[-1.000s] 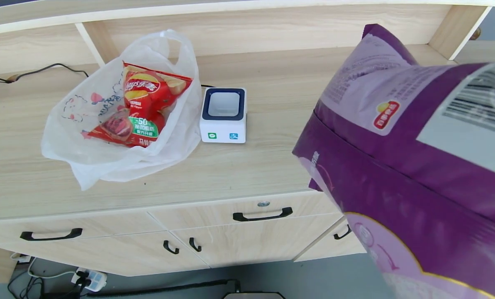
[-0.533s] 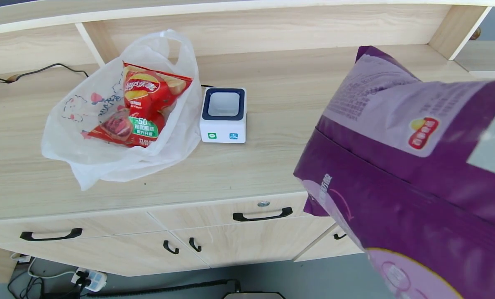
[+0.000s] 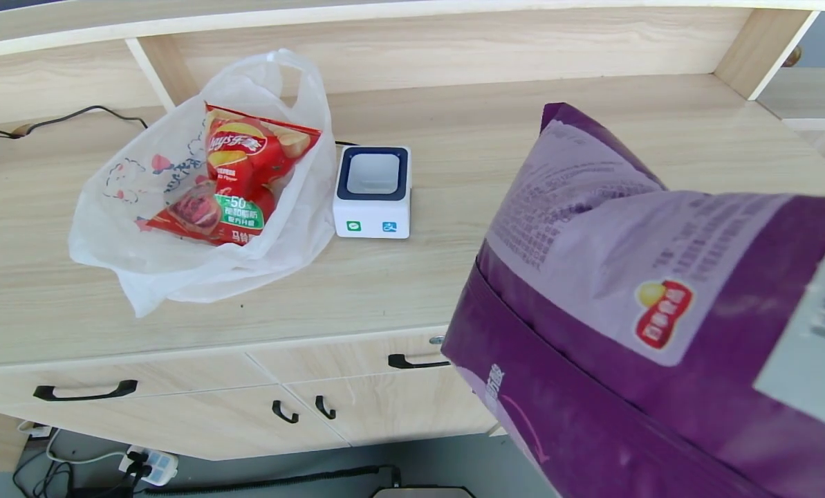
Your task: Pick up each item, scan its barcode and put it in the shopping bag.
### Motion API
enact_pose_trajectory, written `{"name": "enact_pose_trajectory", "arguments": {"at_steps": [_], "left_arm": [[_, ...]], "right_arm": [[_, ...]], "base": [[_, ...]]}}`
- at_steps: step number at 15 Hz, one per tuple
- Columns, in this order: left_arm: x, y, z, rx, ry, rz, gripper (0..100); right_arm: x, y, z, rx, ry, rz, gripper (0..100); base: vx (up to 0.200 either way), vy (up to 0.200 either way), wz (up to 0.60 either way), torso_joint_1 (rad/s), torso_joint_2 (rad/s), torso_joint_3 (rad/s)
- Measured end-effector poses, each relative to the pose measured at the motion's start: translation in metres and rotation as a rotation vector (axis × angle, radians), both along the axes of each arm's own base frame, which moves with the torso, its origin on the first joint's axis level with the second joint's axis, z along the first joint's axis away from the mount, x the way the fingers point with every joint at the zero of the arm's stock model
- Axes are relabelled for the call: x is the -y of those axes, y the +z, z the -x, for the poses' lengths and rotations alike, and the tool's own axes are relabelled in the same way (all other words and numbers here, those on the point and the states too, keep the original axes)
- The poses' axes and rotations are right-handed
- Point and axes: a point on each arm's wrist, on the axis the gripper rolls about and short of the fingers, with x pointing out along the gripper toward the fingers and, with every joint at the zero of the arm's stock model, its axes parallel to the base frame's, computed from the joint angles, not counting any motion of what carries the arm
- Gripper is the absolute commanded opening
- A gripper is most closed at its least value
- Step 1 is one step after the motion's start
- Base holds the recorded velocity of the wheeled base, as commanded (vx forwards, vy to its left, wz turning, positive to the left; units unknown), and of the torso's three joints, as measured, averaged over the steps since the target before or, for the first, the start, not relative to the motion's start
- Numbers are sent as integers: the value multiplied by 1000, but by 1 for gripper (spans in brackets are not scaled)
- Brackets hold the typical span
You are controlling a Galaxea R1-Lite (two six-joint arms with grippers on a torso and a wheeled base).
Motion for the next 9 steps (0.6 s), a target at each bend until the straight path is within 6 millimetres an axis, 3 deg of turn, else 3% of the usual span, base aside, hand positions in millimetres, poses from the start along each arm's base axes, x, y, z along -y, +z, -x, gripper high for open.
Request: {"name": "enact_pose_trajectory", "arguments": {"at_steps": [2, 5, 9], "left_arm": [[0, 0, 0, 0, 0, 0, 100], [0, 0, 0, -1, 0, 0, 100], [0, 0, 0, 1, 0, -6, 100]], "right_arm": [[-1, -4, 0, -2, 6, 19, 0], [3, -13, -4, 146, -45, 122, 0], [17, -23, -26, 611, -164, 407, 0]], "base": [[0, 0, 0, 0, 0, 0], [0, 0, 0, 0, 0, 0], [0, 0, 0, 0, 0, 0]]}}
